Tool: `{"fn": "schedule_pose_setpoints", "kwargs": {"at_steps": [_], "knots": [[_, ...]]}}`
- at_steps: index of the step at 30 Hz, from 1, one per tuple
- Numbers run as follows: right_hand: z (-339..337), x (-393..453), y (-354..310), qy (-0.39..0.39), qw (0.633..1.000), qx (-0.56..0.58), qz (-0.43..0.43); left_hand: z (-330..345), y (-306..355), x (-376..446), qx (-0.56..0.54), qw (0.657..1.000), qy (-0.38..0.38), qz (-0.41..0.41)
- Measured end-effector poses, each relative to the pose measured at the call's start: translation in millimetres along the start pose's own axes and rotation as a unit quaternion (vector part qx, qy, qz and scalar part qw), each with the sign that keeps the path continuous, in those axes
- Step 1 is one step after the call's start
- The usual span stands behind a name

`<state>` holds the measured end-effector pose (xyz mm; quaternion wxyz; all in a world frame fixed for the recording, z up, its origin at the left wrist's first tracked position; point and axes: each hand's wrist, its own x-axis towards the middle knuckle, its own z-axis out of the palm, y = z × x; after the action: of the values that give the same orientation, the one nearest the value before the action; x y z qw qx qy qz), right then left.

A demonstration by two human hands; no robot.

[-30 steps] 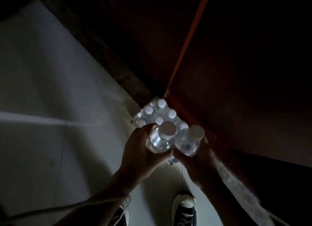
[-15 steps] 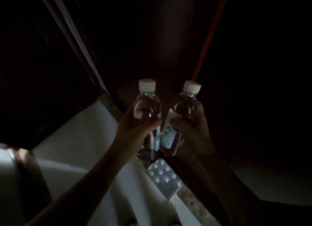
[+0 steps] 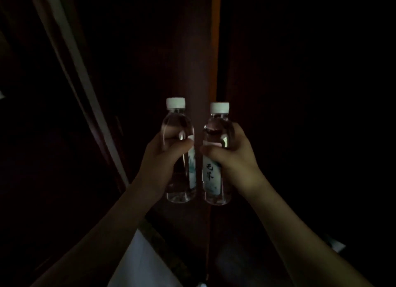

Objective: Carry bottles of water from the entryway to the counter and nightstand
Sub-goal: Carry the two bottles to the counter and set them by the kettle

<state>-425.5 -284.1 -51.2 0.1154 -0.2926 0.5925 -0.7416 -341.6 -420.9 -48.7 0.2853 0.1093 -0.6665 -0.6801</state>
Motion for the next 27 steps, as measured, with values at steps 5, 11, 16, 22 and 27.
{"fn": "schedule_pose_setpoints", "kwargs": {"at_steps": [5,11,16,22,27], "knots": [[-37.8,-28.1,-30.9,0.118,0.992,-0.050,-0.018,42.8,7.8,14.6,-0.021,0.993,-0.113,0.003],[-93.9,-115.4,-72.8,0.315,0.939,-0.134,-0.044,131.8,7.3,-12.7,-0.072,0.938,-0.340,0.000],[-125.7,-235.8,-116.8,0.487,0.848,-0.195,-0.073,220.3,17.8,-101.2,-0.145,0.848,-0.509,-0.026],[-122.2,-408.8,-179.6,0.670,0.687,-0.254,-0.122,296.9,64.9,-259.6,-0.225,0.696,-0.678,-0.066],[-82.2,-552.1,-226.0,0.757,0.558,-0.309,-0.139,326.0,108.6,-391.7,-0.257,0.579,-0.769,-0.088]]}}
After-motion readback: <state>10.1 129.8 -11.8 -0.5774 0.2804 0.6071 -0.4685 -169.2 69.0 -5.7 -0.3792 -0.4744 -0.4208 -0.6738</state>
